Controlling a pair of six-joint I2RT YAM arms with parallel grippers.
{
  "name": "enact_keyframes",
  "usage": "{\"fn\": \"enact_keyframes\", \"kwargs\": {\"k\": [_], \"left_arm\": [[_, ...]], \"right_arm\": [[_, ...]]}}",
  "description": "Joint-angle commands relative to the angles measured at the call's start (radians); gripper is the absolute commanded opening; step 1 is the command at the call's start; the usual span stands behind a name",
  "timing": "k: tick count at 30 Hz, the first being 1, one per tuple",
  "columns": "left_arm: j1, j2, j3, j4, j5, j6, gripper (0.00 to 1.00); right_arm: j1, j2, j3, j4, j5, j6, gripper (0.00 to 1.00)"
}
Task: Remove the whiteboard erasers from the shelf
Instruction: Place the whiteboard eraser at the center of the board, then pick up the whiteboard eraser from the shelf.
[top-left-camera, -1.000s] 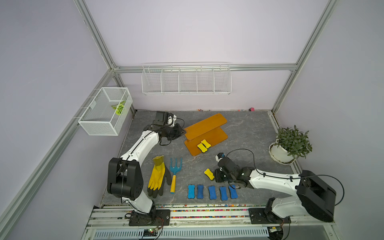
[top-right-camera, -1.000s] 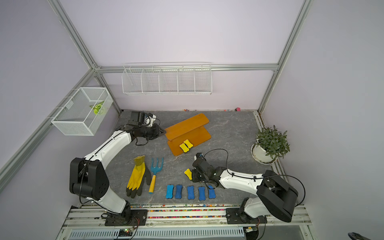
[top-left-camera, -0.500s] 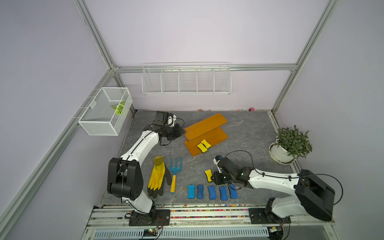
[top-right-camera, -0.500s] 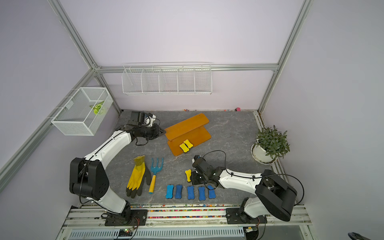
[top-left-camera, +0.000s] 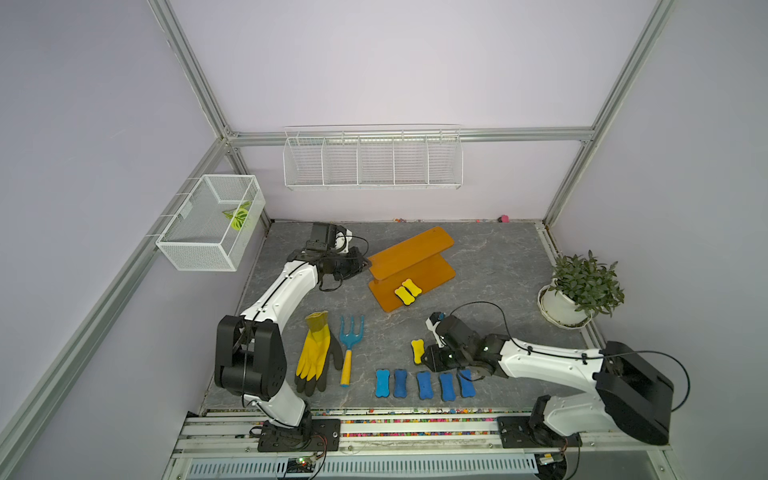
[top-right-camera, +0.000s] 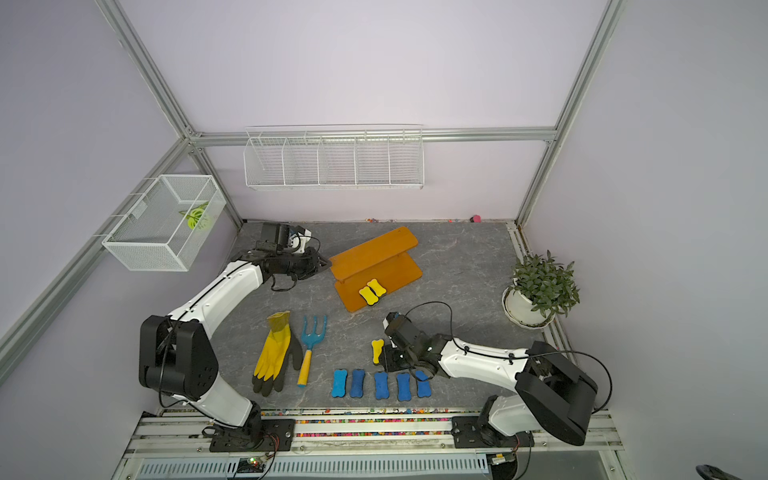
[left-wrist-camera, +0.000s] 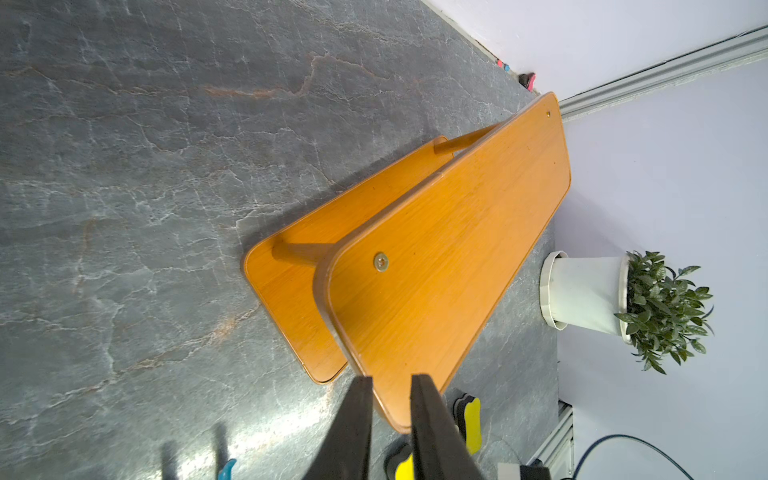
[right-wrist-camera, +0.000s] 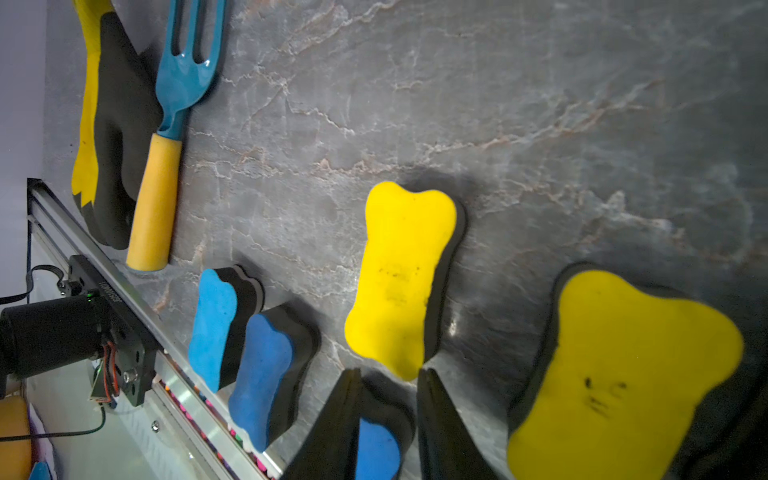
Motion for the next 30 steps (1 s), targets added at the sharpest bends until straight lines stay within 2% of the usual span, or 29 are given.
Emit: {"fn": "enact_keyframes", "kwargs": {"k": [1,8,15,24,27,30], "left_arm": [[0.003,0.007,-0.011,-0.005,-0.007,0.014,0.23],[0.003,0.021,-0.011,-0.006,-0.006,0.018,0.23],[0.003,0.045,-0.005,-0.012,-0.008,0.023,0.23],[0.001,0.066,-0.01,-0.009,0.013,0.021,0.22],[0.0,0.063,-0.006,-0.034,-0.034,0.02,0.23],[-0.001,0.058,-0.008,-0.033,-0.06,0.017,0.27]], "right_arm": [[-0.001,-0.047,0.056,-0.055,0.099,-0.048,0.31],[-0.154,-0.007,0.102,0.12,0.117,-0.198,0.32],[-0.299,0.199,0.192,0.36,0.076,-0.331,0.32],[-0.38,0.429,0.274,0.573,0.013,-0.322,0.32],[-0.404,0.481,0.279,0.646,-0.076,-0.311,0.33],[-0.417,0.497,0.268,0.681,-0.079,-0.29,0.34]]}}
